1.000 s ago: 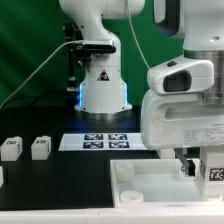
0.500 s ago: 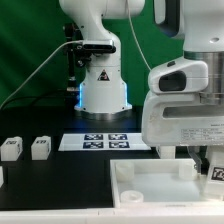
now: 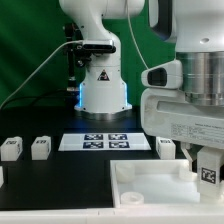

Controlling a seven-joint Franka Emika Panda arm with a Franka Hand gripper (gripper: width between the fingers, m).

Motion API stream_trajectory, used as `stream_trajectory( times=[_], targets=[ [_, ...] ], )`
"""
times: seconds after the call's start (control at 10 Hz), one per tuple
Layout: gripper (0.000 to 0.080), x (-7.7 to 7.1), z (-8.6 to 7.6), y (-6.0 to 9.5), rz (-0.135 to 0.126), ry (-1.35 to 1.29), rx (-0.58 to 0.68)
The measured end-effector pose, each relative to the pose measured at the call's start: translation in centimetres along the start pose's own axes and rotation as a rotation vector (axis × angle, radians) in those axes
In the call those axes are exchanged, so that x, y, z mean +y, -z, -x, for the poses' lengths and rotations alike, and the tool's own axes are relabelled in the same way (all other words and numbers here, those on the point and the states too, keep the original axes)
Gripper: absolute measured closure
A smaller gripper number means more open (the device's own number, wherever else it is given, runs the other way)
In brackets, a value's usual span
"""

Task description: Assemble one leg

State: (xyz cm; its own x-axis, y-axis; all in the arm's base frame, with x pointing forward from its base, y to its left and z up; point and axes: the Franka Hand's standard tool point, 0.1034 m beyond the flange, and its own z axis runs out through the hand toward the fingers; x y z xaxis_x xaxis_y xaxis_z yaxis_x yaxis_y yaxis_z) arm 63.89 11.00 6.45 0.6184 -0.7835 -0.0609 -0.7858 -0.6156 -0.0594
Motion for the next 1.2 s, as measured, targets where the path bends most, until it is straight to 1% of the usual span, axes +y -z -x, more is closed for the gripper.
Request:
stream_trajectory(
  times=[0.2,0.4,0.5,0.6,0.7,0.8,1.0,1.1,1.2],
  targets=[
    [0.051,0.2,0.0,-0.1,-0.015,-0.288,-0.022],
    [0.051,0.2,0.4,-0.2,-0.028,-0.503,-0.042],
    [0.0512,0.0,1.0,-0.5,-0.043,-0.669,-0.058],
    [0.0522,-0.2,1.6,-0.7,-0.046,-0.792,-0.073],
    [0.0522,-0.5,1.9,-0.7,-0.049,-0.892,-0.082],
    [0.0522,-0.4,1.8,-0.7,-0.049,-0.903,-0.083],
    [0.0523,-0.4,1.8,-0.7,-0.051,-0.841,-0.081],
    [0.0361,-0.4,2.0,-0.8,-0.048,-0.775,-0.079],
    [0.0226,-0.3,2.3,-0.8,-0.043,-0.672,-0.081]
  ],
)
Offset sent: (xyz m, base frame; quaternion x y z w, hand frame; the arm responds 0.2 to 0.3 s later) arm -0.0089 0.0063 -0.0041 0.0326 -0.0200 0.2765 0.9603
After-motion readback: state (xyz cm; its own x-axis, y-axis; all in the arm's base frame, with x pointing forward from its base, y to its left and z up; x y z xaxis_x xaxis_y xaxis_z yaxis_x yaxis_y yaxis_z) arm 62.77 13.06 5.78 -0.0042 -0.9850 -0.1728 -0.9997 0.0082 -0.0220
